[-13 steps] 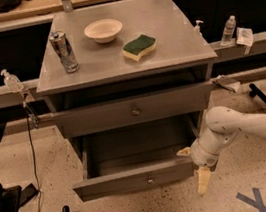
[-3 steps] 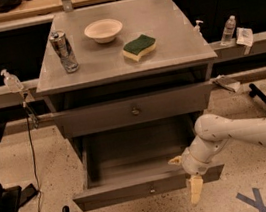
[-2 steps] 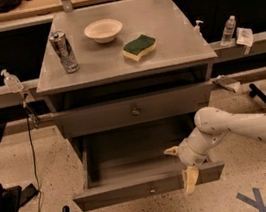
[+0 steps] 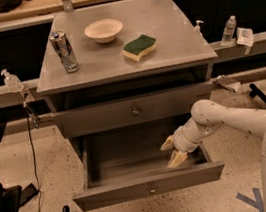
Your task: Open middle drawer
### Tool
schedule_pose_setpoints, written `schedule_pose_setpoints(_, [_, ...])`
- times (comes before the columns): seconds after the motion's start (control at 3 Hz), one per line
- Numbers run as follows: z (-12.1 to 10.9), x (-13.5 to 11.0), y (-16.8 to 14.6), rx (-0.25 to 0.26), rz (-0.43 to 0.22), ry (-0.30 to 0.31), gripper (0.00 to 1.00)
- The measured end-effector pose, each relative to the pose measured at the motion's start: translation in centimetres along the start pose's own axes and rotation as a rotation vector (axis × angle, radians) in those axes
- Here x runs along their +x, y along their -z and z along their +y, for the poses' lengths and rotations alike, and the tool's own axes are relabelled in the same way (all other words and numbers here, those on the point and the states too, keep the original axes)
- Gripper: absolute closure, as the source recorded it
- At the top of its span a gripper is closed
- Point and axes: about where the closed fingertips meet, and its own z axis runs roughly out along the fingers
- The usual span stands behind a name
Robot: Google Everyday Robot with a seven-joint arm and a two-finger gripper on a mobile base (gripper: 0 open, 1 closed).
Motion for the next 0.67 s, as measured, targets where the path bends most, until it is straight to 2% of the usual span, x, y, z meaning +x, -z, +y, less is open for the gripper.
schedule_pose_setpoints(0.33, [-1.3, 0.8, -0.6, 0.015, -0.046, -0.046, 0.69])
schedule_pose_setpoints(0.67, [-0.5, 3.3, -2.7, -0.014, -0.06, -0.13, 1.0])
